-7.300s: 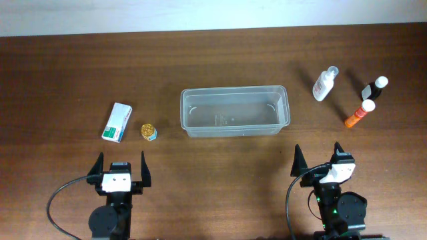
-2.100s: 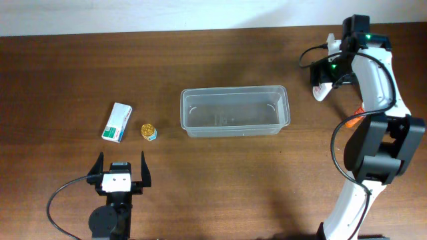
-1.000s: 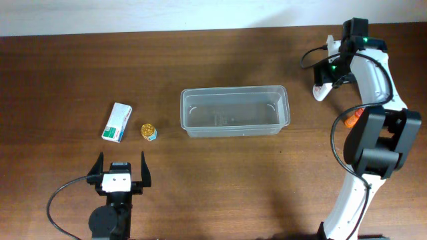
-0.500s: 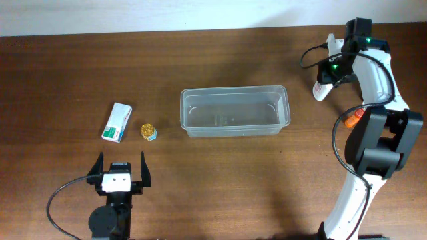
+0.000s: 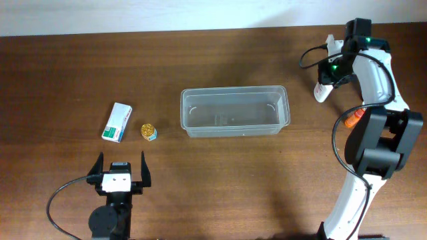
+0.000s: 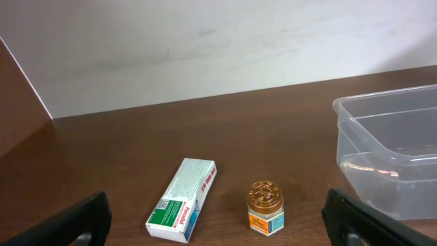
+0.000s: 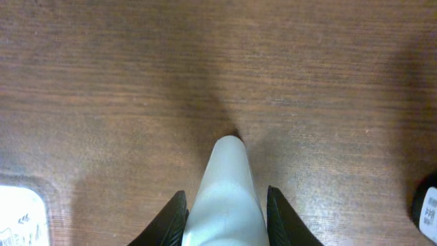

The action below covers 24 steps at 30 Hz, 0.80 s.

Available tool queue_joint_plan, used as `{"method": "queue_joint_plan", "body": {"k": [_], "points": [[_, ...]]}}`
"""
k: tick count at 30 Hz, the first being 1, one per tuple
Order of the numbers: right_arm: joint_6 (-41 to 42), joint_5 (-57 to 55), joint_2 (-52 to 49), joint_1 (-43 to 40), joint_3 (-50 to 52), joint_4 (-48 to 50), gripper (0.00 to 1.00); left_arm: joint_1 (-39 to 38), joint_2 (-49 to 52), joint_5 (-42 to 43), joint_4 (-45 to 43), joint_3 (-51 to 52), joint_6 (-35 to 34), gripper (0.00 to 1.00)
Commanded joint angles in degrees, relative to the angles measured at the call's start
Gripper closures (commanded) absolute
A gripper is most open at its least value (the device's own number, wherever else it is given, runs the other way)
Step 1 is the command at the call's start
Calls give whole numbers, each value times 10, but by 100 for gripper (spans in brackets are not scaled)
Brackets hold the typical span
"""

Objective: Pack container
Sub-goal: 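Lift the white pump bottle and carry it over the container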

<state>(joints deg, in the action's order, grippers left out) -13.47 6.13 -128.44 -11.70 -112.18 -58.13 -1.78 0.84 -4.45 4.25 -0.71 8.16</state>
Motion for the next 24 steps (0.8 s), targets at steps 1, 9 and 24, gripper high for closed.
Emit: {"method": "queue_joint_plan", "body": {"k": [1,9,24], "points": [[5,13,2,-3,-12,-20,81,3,-5,6,1,2,10,1],[35,98,18,-3,-105,-105,84,3,-5,6,1,2,10,1],[56,124,18,72,-378,-370,84,3,-5,6,1,2,10,1]]}}
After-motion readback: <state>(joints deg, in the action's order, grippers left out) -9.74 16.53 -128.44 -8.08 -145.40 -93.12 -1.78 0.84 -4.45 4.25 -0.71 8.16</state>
